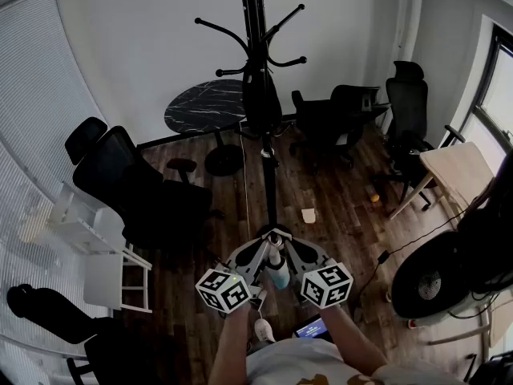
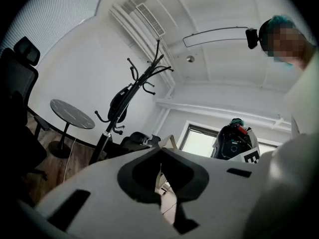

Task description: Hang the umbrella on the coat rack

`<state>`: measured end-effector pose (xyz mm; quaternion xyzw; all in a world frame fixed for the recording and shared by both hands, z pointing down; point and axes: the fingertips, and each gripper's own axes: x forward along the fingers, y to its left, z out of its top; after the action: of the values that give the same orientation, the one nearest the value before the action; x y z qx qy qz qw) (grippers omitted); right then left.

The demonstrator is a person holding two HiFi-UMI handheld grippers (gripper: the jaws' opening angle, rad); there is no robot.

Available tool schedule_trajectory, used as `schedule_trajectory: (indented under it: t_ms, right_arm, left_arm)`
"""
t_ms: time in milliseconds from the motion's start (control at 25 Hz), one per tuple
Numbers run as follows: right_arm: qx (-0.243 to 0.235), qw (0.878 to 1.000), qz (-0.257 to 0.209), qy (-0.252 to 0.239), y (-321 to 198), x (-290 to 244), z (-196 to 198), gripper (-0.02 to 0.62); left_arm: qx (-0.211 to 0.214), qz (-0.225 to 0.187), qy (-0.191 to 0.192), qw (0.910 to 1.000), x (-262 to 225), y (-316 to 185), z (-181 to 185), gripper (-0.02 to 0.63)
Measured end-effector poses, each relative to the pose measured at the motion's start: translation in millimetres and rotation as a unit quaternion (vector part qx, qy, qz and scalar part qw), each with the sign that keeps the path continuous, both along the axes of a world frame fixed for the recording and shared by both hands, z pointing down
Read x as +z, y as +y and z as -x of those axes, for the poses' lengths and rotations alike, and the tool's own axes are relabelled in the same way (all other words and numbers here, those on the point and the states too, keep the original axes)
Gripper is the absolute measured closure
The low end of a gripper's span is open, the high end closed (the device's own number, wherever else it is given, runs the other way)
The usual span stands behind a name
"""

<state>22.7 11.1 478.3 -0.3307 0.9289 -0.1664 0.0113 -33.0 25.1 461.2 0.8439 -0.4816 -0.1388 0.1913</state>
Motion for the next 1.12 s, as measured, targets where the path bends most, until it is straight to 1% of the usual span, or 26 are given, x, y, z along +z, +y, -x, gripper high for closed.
schedule_trajectory:
  t_ms: [320, 760, 960, 1120]
  right_arm:
    - [0.0, 1.0, 0.005, 0.001, -9.6, 5.2, -13.5, 0.581]
    - [-0.014, 1.0, 0.001, -0.006, -22.0, 6.1, -33.8, 0.581]
    - [-0.013, 1.0, 0.011, -0.006, -27.7, 14.6, -40.6, 0.581]
    - [-0.01, 1.0, 0.018, -0.007, -50.1, 20.2, -37.9, 0.581]
  left_arm:
    - [0.001, 0.006, -0.002, 1.0, 6.3, -5.6, -12.6, 0.584]
    - [-0.002, 0.0, -0.007, 1.0, 5.3, -17.6, -38.2, 0.584]
    - [-0.005, 0.008, 0.012, 0.9999, 16.9, -28.7, -43.1, 0.584]
    - [0.0, 0.014, 0.012, 0.9998, 22.7, -53.5, -39.7, 0.584]
